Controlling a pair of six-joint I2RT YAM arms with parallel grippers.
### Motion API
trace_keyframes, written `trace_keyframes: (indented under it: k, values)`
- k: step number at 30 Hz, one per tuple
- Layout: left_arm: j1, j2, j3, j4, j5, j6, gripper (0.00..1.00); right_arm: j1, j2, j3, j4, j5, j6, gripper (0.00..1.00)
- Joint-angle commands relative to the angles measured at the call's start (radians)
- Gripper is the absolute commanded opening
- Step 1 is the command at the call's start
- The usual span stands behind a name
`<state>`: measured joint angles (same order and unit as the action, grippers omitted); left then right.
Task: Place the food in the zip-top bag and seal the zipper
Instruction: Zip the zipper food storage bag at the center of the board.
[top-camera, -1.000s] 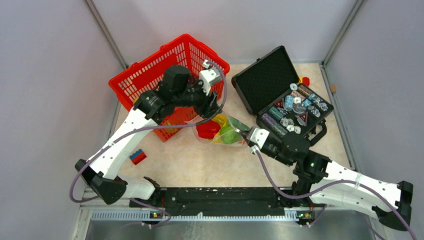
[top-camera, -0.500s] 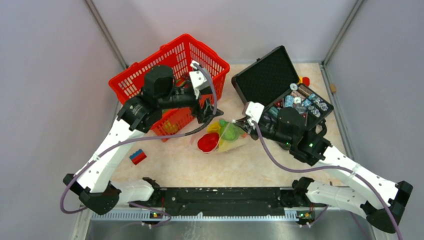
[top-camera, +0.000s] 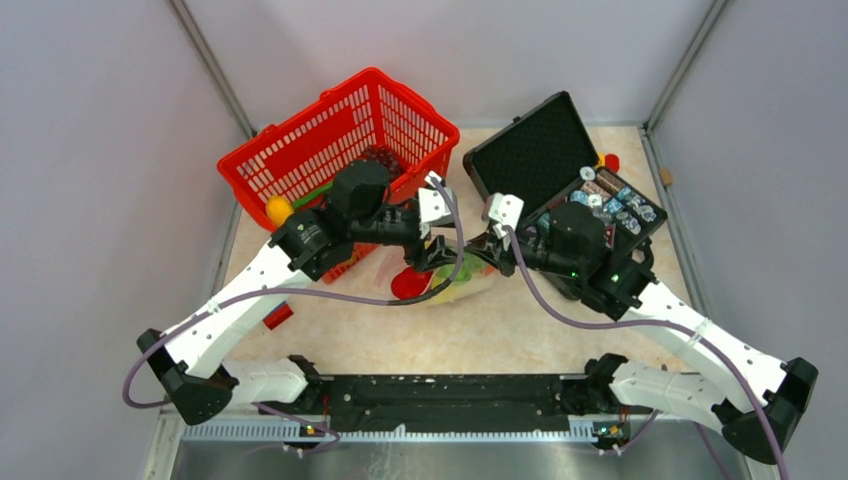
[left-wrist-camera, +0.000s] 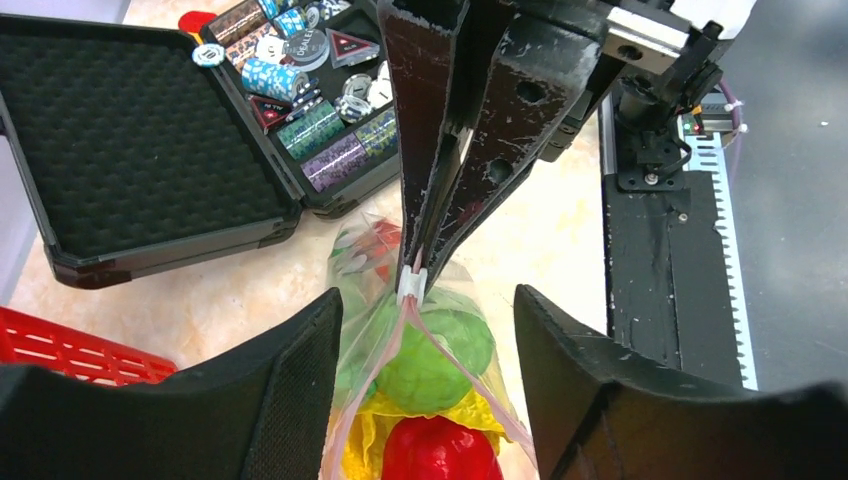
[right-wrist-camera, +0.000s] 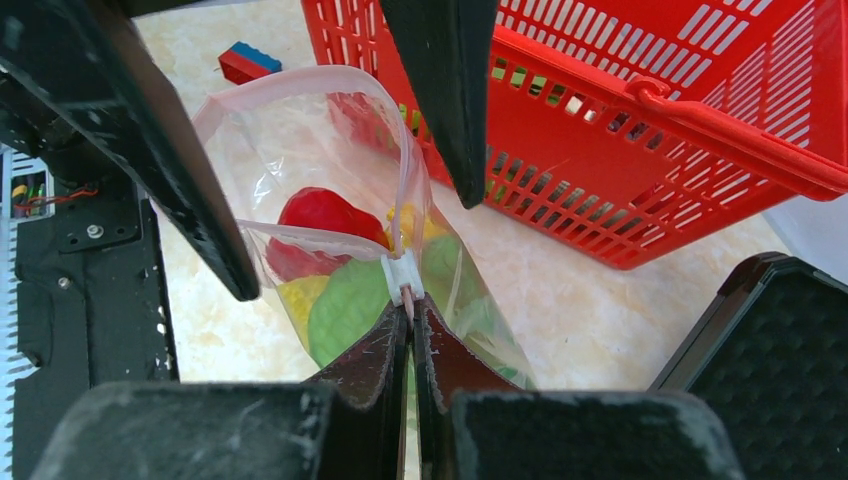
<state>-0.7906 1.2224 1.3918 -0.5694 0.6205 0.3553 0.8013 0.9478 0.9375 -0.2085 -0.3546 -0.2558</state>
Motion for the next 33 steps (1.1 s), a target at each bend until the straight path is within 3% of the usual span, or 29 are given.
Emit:
trace_keyframes:
  k: [1,7,24,33]
  values:
    - [-0.019,0.003,-0.019,0.100,-0.045,0.026,0.59,-0.017,-0.011,0.041,0.065,-0.041,0.022,0.00]
    - [-0.042,0.025,-0.025,0.116,-0.083,0.017,0.52,-0.019,-0.018,0.032,0.073,-0.042,0.024,0.00]
    - [-0.056,0.078,0.057,-0.056,-0.136,0.121,0.00,-0.019,-0.027,0.016,0.081,-0.025,0.025,0.00]
    - [-0.057,0.037,0.047,-0.109,-0.219,0.149,0.00,-0.019,-0.024,0.011,0.074,-0.033,0.022,0.00]
